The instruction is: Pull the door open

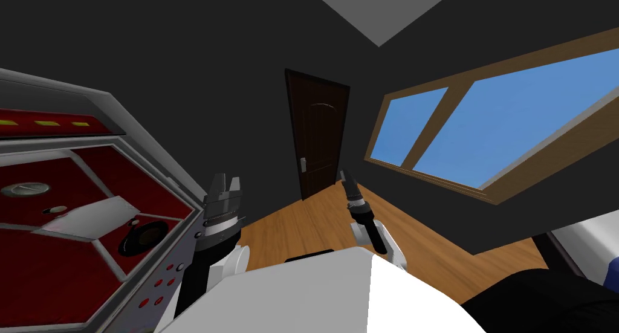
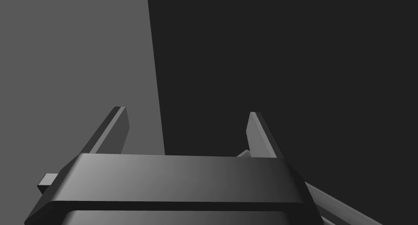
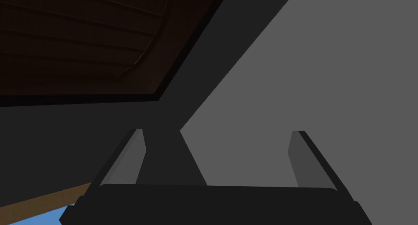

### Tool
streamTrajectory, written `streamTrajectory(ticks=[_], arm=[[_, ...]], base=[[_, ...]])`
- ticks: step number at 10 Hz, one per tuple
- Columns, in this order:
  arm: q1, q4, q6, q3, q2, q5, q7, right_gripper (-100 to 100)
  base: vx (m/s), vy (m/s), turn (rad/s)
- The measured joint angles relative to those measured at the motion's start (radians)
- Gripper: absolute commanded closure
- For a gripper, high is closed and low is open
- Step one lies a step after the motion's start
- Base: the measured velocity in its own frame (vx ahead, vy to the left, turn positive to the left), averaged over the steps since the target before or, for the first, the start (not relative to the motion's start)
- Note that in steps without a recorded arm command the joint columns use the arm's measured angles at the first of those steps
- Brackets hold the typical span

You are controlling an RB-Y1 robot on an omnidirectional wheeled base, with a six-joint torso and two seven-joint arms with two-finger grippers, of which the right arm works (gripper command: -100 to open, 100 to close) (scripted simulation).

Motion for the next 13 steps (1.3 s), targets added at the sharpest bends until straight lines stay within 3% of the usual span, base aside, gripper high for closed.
streamTrajectory(ticks=[1,5,9,13], arm=[[-0.017,0.027,0.007,-0.003,-0.009,0.015,0.021,-100],[-0.038,0.108,0.014,-0.006,-0.036,0.064,0.095,-100],[-0.086,0.204,0.029,-0.011,-0.058,0.111,0.169,-100],[-0.114,0.272,0.046,-0.016,-0.082,0.153,0.229,-100]], base=[[0.122,0.034,0.027],[0.132,0.037,0.027],[0.104,0.029,0.021],[0.096,0.031,0.022]])
